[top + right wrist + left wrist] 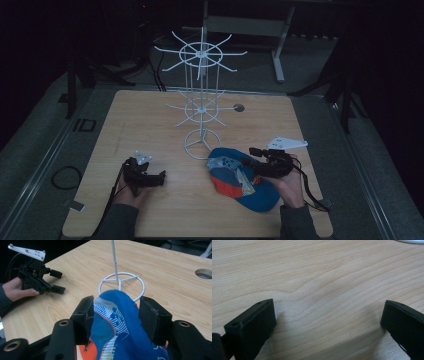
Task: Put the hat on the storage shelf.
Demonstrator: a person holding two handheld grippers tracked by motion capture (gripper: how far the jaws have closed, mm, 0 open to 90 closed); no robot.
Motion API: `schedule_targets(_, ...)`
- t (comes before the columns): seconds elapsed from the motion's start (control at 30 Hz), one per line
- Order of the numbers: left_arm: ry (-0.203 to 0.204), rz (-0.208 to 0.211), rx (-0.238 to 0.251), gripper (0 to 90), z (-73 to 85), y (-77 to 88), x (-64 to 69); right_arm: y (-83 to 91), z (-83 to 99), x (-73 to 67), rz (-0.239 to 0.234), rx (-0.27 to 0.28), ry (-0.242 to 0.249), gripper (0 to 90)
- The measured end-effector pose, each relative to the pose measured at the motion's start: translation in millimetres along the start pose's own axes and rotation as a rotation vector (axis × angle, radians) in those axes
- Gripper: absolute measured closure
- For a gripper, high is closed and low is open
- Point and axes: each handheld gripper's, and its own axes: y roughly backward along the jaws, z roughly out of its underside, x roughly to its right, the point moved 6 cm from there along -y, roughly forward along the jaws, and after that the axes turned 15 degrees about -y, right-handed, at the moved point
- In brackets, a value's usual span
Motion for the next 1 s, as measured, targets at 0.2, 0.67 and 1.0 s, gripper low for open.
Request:
schedule_targets(0.2,-0.001,0.001,0.0,0.1,-0.1,0.0,0.1,-1.4,0.9,-0.3,-0.004,-0.017,-0.002,46.0)
schedule_targets(0.67,0.001,0.001,0.001,0.0,0.1,0.1,0.4,-5.1,-3.8,-2.7,0.042,-0.079,0.055,44.1)
schedule_targets(1.0,-0.001,0.001,0.0,0.0,0.0,0.2,0.2,-8.0,-12.0,7.7,0.08,-0.147,0.071,42.6)
